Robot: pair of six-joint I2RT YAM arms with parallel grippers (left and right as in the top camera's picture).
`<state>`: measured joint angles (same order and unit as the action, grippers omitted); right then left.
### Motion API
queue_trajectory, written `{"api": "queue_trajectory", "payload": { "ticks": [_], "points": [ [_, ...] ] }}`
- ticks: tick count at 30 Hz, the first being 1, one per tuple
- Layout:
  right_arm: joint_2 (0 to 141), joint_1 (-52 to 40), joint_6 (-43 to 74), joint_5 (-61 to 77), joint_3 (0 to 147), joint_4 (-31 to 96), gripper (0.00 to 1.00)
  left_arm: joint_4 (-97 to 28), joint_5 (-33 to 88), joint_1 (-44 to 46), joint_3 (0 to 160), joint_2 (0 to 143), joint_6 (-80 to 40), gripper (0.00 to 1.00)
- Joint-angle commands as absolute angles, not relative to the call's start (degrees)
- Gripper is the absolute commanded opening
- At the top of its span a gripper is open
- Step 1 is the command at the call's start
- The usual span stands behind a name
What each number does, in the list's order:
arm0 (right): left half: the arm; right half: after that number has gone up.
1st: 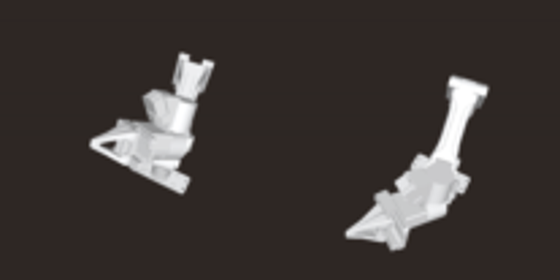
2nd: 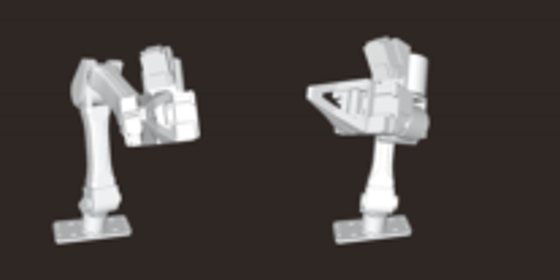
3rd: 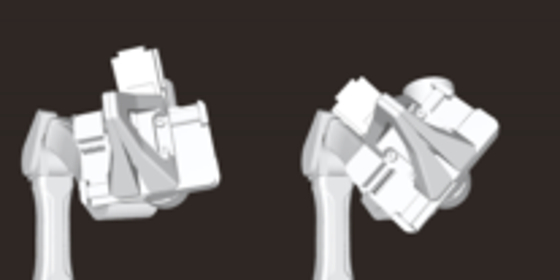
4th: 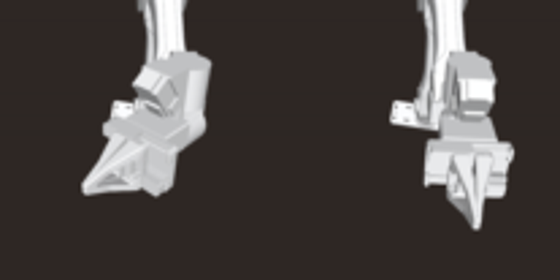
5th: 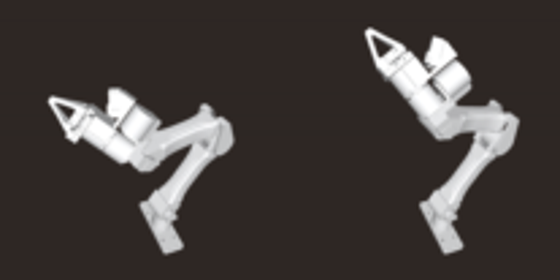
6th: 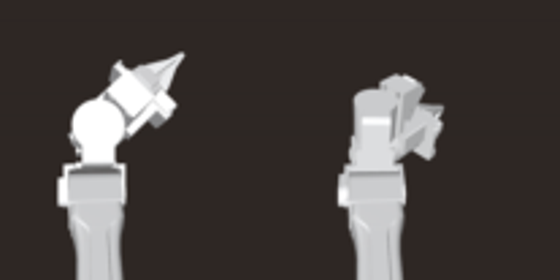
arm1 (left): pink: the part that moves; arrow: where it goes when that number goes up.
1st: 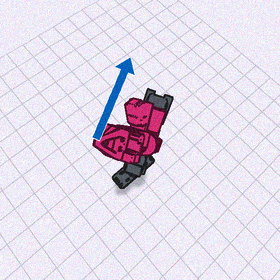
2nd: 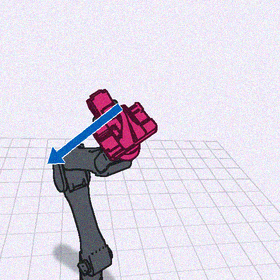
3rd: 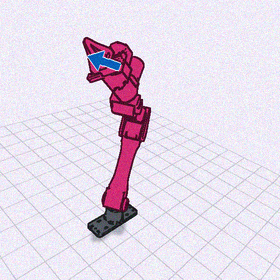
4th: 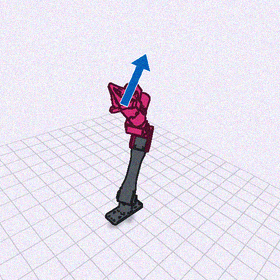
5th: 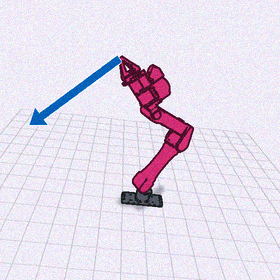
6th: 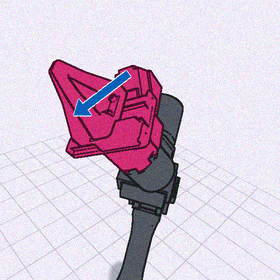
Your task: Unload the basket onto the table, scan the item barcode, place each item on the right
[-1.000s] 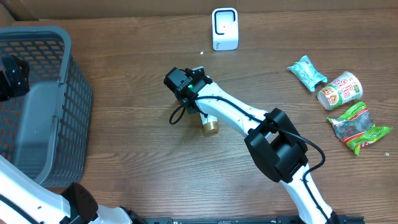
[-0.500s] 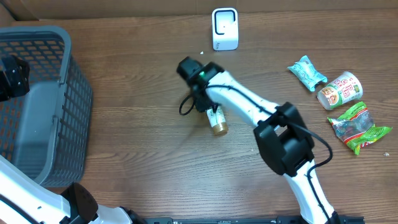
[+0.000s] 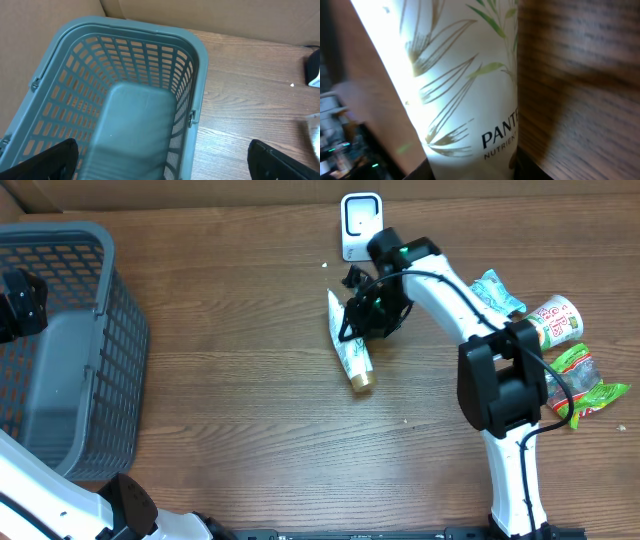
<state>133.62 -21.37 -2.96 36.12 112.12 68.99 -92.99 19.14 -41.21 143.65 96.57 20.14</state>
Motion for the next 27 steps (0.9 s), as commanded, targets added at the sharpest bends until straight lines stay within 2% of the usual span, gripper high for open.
{"api": "queue_trajectory", "payload": {
  "ticks": [1,4,7,10,13,15,16,17,21,27],
  "points": [
    [133.67,-19.88,-8.71,50.24,111.20,67.77,0.33,-92.77,19.92,-40.84,143.68,96.64,21.23,1.00],
    [133.71,-19.20,-10.74,55.11,107.61,66.11,0.32,-92.77,19.92,-40.84,143.68,96.64,21.23,1.00],
    [133.75,-19.20,-7.51,54.35,103.35,61.93,0.29,-92.77,19.92,-40.84,143.68,96.64,21.23,1.00],
    [133.75,-19.20,2.24,42.41,99.37,55.51,0.29,-92.77,19.92,-40.84,143.68,96.64,21.23,0.99],
    [133.75,-19.20,6.59,30.41,99.39,54.65,0.47,-92.77,19.92,-40.84,143.68,96.64,21.23,1.00],
    [133.75,-19.20,8.51,23.83,99.46,54.37,0.70,-92.77,19.92,-40.84,143.68,96.64,21.23,0.99],
    [133.75,-19.20,9.50,19.79,99.46,54.28,0.92,-92.77,19.92,-40.84,143.68,96.64,21.23,0.99],
    [133.75,-19.20,10.26,16.19,99.66,54.37,1.00,-92.77,19.94,-40.84,143.68,96.64,21.23,1.00],
    [133.73,-19.20,10.52,10.85,103.42,56.84,1.00,-92.77,19.92,-40.84,143.68,96.64,21.23,1.00],
    [133.73,-18.15,9.91,9.82,119.07,70.19,1.00,-92.77,19.92,-40.84,143.68,96.64,21.23,0.99]
  ]
}}
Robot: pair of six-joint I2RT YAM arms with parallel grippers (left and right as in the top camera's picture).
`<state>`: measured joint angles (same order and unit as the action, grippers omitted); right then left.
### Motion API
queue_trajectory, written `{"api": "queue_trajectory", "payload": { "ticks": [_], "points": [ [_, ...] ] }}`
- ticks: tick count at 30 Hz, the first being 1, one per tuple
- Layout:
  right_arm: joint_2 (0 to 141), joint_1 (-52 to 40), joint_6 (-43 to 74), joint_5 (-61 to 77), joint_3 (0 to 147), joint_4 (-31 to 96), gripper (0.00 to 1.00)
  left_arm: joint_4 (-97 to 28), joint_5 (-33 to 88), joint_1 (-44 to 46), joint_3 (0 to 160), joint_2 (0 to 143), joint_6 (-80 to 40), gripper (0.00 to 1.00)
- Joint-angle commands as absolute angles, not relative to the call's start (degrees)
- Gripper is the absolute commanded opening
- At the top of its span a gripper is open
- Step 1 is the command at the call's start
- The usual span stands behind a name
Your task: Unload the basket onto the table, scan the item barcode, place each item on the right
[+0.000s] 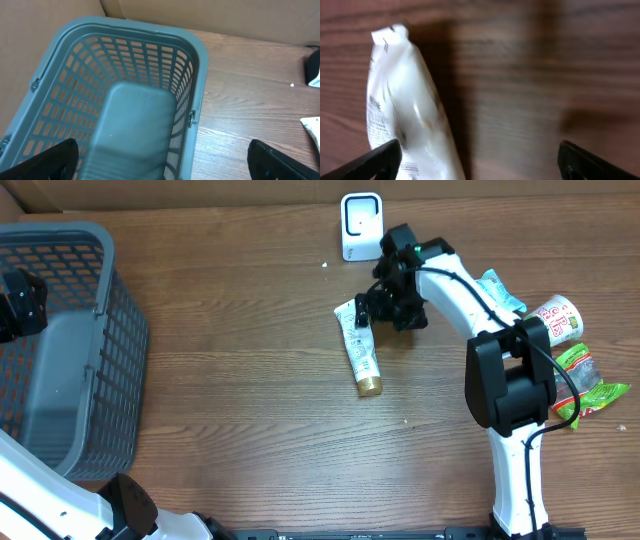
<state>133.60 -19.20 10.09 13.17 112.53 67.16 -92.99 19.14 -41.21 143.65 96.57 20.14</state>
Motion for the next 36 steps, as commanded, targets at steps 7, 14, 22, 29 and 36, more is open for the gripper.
{"api": "queue_trajectory", "payload": {
  "ticks": [7,14,22,29,36],
  "points": [
    [133.73,-13.30,-3.29,20.78,122.19,77.49,0.96,-92.77,19.92,-40.84,143.68,96.64,21.23,1.00],
    [133.75,-12.19,-4.86,21.32,119.15,76.03,0.93,-92.77,19.92,-40.84,143.68,96.64,21.23,1.00],
    [133.75,-12.19,-6.61,24.43,111.61,68.71,0.91,-92.77,19.92,-40.84,143.68,96.64,21.23,0.99],
    [133.75,-13.69,-7.79,37.58,103.07,58.87,0.82,-92.77,19.92,-40.84,143.68,96.64,21.23,1.00],
    [133.75,-16.53,1.85,37.63,98.50,49.28,0.63,-92.77,19.92,-40.84,143.68,96.64,21.23,1.00]
  ]
}}
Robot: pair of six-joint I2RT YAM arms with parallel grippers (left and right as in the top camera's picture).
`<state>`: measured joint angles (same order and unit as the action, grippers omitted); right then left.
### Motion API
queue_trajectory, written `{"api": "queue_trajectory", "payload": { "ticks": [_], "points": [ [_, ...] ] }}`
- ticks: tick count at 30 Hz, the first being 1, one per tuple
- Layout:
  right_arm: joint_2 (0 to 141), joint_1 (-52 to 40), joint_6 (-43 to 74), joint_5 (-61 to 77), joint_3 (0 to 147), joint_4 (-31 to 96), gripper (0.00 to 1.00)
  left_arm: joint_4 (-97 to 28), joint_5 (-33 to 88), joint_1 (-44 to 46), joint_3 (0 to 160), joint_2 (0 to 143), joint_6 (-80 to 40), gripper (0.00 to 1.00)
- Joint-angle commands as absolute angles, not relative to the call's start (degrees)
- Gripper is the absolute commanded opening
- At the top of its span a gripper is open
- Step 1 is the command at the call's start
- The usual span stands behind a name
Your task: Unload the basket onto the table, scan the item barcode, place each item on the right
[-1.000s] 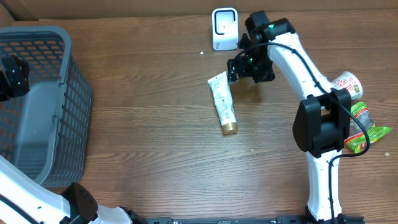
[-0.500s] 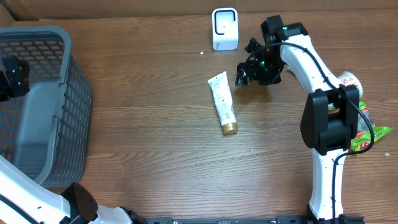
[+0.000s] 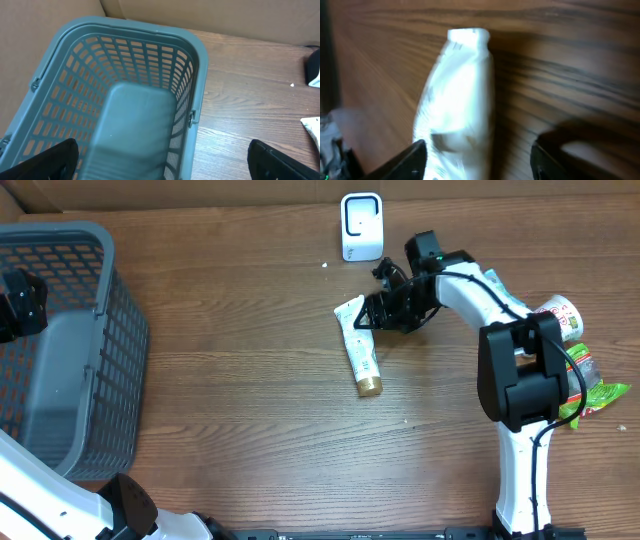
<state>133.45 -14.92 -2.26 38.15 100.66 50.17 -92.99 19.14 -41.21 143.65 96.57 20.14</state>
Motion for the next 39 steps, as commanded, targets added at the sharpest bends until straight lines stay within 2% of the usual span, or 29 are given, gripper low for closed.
{"api": "queue_trajectory", "payload": {
  "ticks": [1,4,5,6,7,8,10,17,22,34,39],
  "points": [
    [133.88,-17.12,2.02,37.41,98.50,48.88,0.63,-92.77,19.92,-40.84,143.68,96.64,21.23,1.00],
    [133.88,-18.02,2.35,36.38,98.50,48.71,0.59,-92.77,19.92,-40.84,143.68,96.64,21.23,1.00],
    [133.88,-18.17,3.31,35.20,98.50,48.77,0.50,-92.77,19.92,-40.84,143.68,96.64,21.23,0.99],
    [133.88,-18.28,3.31,35.05,98.50,48.77,0.46,-92.77,19.92,-40.84,143.68,96.64,21.23,0.99],
    [133.88,-18.26,3.33,35.07,98.50,48.75,0.36,-92.77,19.92,-40.84,143.68,96.64,21.23,1.00],
    [133.88,-18.26,3.92,35.07,98.50,48.66,0.22,-92.77,19.92,-40.84,143.68,96.64,21.23,0.99],
    [133.88,-18.26,4.75,35.22,98.50,48.42,0.04,-92.77,19.92,-40.84,143.68,96.64,21.23,1.00],
    [133.16,-17.43,4.75,44.34,100.55,49.04,0.04,-92.77,19.92,-40.84,143.68,96.64,21.23,1.00],
    [126.21,-15.20,8.10,45.50,101.56,49.04,0.04,-92.77,19.92,-40.84,143.68,96.64,21.23,1.00],
    [108.07,-13.74,29.65,44.66,101.56,43.66,0.04,-92.77,19.92,-40.84,143.68,96.64,21.23,1.00],
    [104.60,-13.80,31.73,44.66,101.56,37.78,0.04,-92.77,19.92,-40.84,143.68,96.64,21.23,1.00]
  ]
}}
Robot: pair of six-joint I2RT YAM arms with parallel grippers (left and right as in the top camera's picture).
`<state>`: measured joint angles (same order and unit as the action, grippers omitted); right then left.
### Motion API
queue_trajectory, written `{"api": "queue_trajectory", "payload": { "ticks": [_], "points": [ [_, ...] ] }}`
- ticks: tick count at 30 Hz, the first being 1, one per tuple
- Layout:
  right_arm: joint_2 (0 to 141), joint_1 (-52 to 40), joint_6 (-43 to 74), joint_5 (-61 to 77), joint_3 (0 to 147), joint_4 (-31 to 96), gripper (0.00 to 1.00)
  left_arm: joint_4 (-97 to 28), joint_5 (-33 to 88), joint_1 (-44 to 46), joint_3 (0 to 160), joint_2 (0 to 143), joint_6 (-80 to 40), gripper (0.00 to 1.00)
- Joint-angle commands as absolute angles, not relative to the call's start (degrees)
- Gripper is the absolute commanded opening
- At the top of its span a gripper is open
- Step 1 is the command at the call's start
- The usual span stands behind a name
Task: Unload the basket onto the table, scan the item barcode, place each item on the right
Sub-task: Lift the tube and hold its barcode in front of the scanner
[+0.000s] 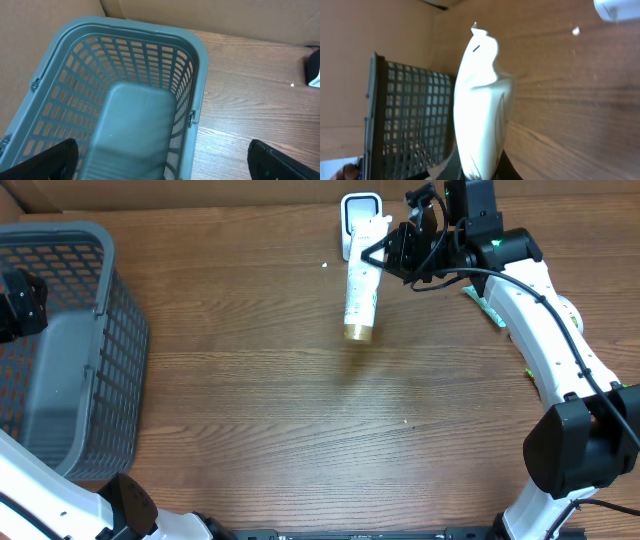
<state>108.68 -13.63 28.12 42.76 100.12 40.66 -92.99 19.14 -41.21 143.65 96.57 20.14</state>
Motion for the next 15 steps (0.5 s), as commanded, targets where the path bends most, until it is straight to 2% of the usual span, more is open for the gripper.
{"api": "queue_trajectory", "payload": {
  "ticks": [1,9,13,15],
  "points": [
    [104.33,-13.87,31.64,44.66,101.56,37.36,0.04,-92.77,19.92,-40.84,143.68,96.64,21.23,1.00],
    [104.14,-13.89,27.05,44.56,101.56,30.02,0.04,-92.77,19.92,-40.84,143.68,96.64,21.23,1.00],
    [104.14,-16.95,23.14,26.57,101.56,30.63,0.04,-92.77,19.92,-40.84,143.68,96.64,21.23,1.00],
    [104.16,-19.44,21.98,12.23,101.56,30.48,0.04,-92.77,19.92,-40.84,143.68,96.64,21.23,1.00]
  ]
}}
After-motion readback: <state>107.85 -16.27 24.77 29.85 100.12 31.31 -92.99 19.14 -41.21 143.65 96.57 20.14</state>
